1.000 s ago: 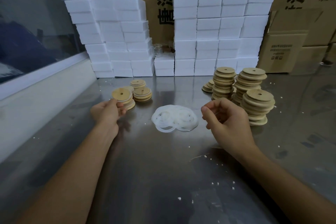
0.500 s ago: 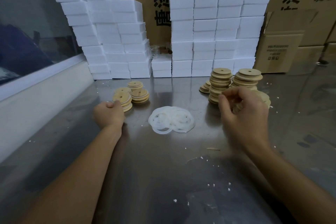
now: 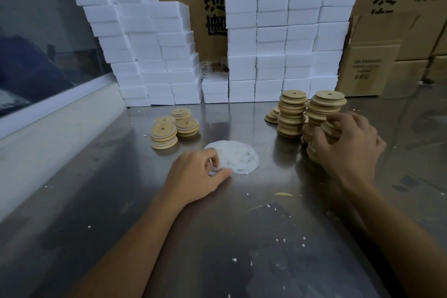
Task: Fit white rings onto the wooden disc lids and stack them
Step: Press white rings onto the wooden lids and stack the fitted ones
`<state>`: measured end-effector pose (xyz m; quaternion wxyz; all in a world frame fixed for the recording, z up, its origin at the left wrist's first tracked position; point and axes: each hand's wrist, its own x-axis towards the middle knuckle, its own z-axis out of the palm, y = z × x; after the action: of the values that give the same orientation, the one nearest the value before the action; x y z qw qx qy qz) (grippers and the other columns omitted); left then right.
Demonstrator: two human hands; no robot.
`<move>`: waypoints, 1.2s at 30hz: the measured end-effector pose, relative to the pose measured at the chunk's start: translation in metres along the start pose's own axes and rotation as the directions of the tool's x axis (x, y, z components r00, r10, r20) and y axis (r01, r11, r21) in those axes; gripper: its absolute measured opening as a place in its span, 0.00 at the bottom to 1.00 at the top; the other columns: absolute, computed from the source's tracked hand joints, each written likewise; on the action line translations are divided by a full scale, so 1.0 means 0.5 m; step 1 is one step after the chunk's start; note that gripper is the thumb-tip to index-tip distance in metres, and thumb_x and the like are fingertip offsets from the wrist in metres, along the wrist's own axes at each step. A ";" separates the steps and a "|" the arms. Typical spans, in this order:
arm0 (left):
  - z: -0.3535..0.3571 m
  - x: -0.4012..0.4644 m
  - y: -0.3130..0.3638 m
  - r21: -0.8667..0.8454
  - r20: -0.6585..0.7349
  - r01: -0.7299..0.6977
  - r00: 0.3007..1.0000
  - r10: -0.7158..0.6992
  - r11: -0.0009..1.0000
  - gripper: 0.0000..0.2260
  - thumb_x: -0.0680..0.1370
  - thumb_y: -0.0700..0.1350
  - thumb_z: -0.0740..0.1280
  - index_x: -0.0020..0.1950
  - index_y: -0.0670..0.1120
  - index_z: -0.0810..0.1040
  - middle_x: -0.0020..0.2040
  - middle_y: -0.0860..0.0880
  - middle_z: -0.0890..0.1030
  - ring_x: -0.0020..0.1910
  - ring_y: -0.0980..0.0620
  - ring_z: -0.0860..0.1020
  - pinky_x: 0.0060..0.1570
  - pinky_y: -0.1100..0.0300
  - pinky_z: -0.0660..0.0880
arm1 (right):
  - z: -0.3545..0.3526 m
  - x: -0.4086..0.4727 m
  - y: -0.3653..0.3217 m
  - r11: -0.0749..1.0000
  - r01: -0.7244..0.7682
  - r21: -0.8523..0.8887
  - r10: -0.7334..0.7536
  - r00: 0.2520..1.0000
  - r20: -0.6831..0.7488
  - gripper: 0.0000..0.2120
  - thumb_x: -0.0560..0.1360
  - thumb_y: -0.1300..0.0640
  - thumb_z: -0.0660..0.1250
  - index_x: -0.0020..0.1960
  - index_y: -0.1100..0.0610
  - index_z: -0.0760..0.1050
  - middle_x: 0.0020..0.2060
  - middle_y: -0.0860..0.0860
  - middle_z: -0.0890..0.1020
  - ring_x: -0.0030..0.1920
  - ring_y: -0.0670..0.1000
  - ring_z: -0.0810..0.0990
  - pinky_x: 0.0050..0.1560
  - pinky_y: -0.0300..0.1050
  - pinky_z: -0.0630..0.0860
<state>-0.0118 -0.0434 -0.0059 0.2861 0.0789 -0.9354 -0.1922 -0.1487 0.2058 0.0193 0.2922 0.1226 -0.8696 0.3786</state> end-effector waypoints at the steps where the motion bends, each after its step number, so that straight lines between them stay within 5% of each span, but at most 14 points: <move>1: -0.001 -0.003 0.007 0.031 0.031 -0.020 0.999 0.019 0.999 0.13 0.70 0.58 0.74 0.36 0.53 0.75 0.25 0.56 0.70 0.27 0.57 0.69 0.30 0.61 0.64 | 0.000 0.000 -0.002 1.000 0.011 0.014 -0.011 1.000 -0.012 0.15 0.75 0.50 0.68 0.59 0.54 0.77 0.64 0.56 0.76 0.65 0.60 0.70 0.68 0.57 0.59; 5: -0.003 -0.006 0.015 0.048 0.038 0.020 0.999 -0.022 0.999 0.08 0.73 0.57 0.72 0.39 0.53 0.81 0.28 0.56 0.72 0.32 0.56 0.72 0.34 0.61 0.65 | 0.005 -0.002 -0.002 0.998 0.054 0.027 -0.053 0.998 -0.040 0.12 0.75 0.52 0.69 0.57 0.55 0.78 0.60 0.57 0.78 0.62 0.60 0.71 0.65 0.55 0.61; 9: 0.000 -0.012 0.025 0.103 0.048 -0.023 0.999 0.018 0.994 0.06 0.78 0.51 0.67 0.47 0.51 0.82 0.42 0.56 0.79 0.41 0.54 0.75 0.43 0.57 0.73 | 0.008 -0.001 -0.002 0.991 0.105 0.078 -0.098 0.991 -0.088 0.12 0.77 0.50 0.68 0.57 0.55 0.78 0.59 0.56 0.79 0.61 0.61 0.72 0.63 0.54 0.62; 17: -0.011 -0.008 0.037 0.060 -0.149 -0.040 0.988 0.049 0.997 0.03 0.80 0.45 0.63 0.48 0.48 0.75 0.44 0.54 0.74 0.39 0.54 0.73 0.37 0.60 0.70 | -0.005 -0.008 -0.033 0.879 0.300 0.370 -0.260 0.953 -0.154 0.12 0.78 0.62 0.68 0.61 0.60 0.78 0.53 0.53 0.82 0.53 0.50 0.78 0.52 0.30 0.67; 20: -0.020 -0.005 0.049 -0.110 -0.264 -0.040 0.965 0.010 0.993 0.05 0.80 0.41 0.64 0.46 0.49 0.73 0.41 0.55 0.76 0.38 0.56 0.74 0.35 0.65 0.70 | -0.005 -0.025 -0.058 0.834 0.314 0.454 -0.278 0.949 -0.147 0.12 0.80 0.60 0.67 0.62 0.54 0.75 0.49 0.46 0.81 0.46 0.48 0.80 0.48 0.36 0.73; 23: -0.025 -0.001 0.072 -0.524 -0.289 0.035 0.932 -0.216 0.851 0.08 0.80 0.38 0.63 0.43 0.48 0.74 0.34 0.55 0.78 0.31 0.56 0.75 0.33 0.64 0.73 | -0.003 -0.043 -0.084 0.710 0.205 0.674 -0.262 0.965 -0.017 0.16 0.82 0.62 0.63 0.62 0.43 0.72 0.45 0.47 0.82 0.32 0.48 0.83 0.35 0.34 0.78; 26: -0.033 0.002 0.095 -0.789 -0.142 0.137 0.908 -0.394 0.599 0.09 0.81 0.37 0.61 0.42 0.44 0.75 0.30 0.52 0.78 0.25 0.56 0.72 0.25 0.65 0.69 | 0.014 -0.059 -0.097 0.649 -0.086 0.756 -0.122 0.969 0.215 0.18 0.79 0.72 0.60 0.57 0.52 0.77 0.46 0.53 0.84 0.32 0.50 0.84 0.35 0.37 0.80; 30: -0.035 -0.006 0.108 -0.868 0.138 0.308 0.903 -0.408 0.389 0.10 0.82 0.38 0.61 0.42 0.42 0.76 0.35 0.49 0.79 0.33 0.53 0.74 0.26 0.62 0.67 | 0.034 -0.083 -0.104 0.588 -0.482 0.650 0.109 0.843 0.527 0.18 0.74 0.75 0.59 0.55 0.62 0.81 0.43 0.55 0.85 0.39 0.48 0.85 0.39 0.37 0.80; 33: -0.030 -0.007 0.112 -0.850 0.253 0.408 0.871 -0.421 0.333 0.08 0.82 0.39 0.62 0.44 0.42 0.78 0.42 0.47 0.80 0.41 0.51 0.76 0.27 0.61 0.69 | 0.035 -0.084 -0.108 0.519 -0.573 0.634 0.111 0.781 0.615 0.16 0.73 0.72 0.61 0.53 0.60 0.82 0.48 0.57 0.85 0.52 0.55 0.83 0.52 0.43 0.80; 36: -0.022 -0.008 0.114 -0.839 0.311 0.457 0.849 -0.427 0.295 0.07 0.81 0.40 0.62 0.48 0.42 0.80 0.46 0.45 0.81 0.44 0.49 0.77 0.28 0.60 0.71 | 0.030 -0.088 -0.115 0.495 -0.539 0.682 0.037 0.796 0.604 0.08 0.77 0.57 0.66 0.46 0.58 0.84 0.46 0.56 0.86 0.53 0.53 0.84 0.52 0.46 0.79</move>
<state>-0.0045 0.0060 0.0237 0.2059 0.1671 -0.6339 -0.7265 -0.0948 0.1554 0.0183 -0.1156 0.1872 -0.6361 0.7395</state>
